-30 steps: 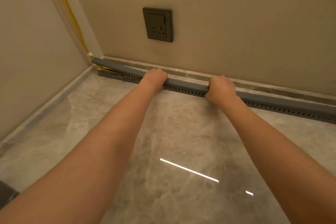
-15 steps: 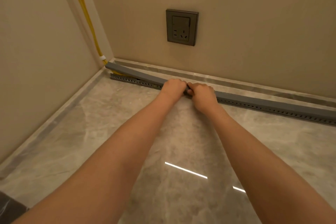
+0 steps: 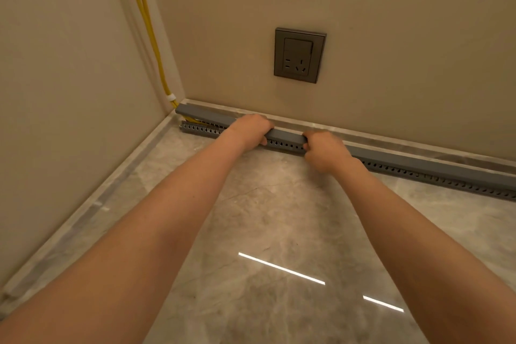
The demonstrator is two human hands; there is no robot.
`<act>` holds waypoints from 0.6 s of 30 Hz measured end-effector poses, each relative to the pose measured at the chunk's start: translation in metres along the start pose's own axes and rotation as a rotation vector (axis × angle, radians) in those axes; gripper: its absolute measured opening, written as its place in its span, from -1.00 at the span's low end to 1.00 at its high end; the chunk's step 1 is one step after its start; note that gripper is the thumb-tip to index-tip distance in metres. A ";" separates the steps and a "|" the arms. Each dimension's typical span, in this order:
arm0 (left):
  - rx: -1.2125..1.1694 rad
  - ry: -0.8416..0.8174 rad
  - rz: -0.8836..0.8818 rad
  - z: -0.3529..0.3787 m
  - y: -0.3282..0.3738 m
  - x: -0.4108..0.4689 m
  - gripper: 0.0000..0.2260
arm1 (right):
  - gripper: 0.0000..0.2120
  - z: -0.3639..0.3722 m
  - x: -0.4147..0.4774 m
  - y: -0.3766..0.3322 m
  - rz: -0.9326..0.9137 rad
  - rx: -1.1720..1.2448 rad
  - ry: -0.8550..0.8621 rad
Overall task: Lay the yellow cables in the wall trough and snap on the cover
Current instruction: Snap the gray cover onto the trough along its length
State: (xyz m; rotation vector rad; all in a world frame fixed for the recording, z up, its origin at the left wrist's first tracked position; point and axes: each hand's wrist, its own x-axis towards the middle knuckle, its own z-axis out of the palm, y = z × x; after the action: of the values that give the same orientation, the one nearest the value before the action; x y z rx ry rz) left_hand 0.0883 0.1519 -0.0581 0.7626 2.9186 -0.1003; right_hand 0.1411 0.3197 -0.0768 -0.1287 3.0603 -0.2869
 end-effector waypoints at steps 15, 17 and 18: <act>-0.031 0.008 0.067 0.007 -0.009 0.003 -0.71 | -0.73 -0.017 0.017 -0.031 0.026 -0.091 -0.066; -0.025 0.021 0.065 0.008 -0.006 0.003 -0.70 | -0.73 -0.011 0.021 -0.042 -0.004 -0.019 -0.063; -0.025 0.019 0.071 0.008 -0.005 0.003 -0.69 | -0.74 -0.006 0.022 -0.047 -0.004 0.014 -0.042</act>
State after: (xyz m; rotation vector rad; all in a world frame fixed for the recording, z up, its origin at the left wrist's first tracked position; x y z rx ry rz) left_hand 0.0835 0.1482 -0.0659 0.8660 2.9008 -0.0498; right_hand 0.1226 0.2731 -0.0633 -0.1384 3.0162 -0.3024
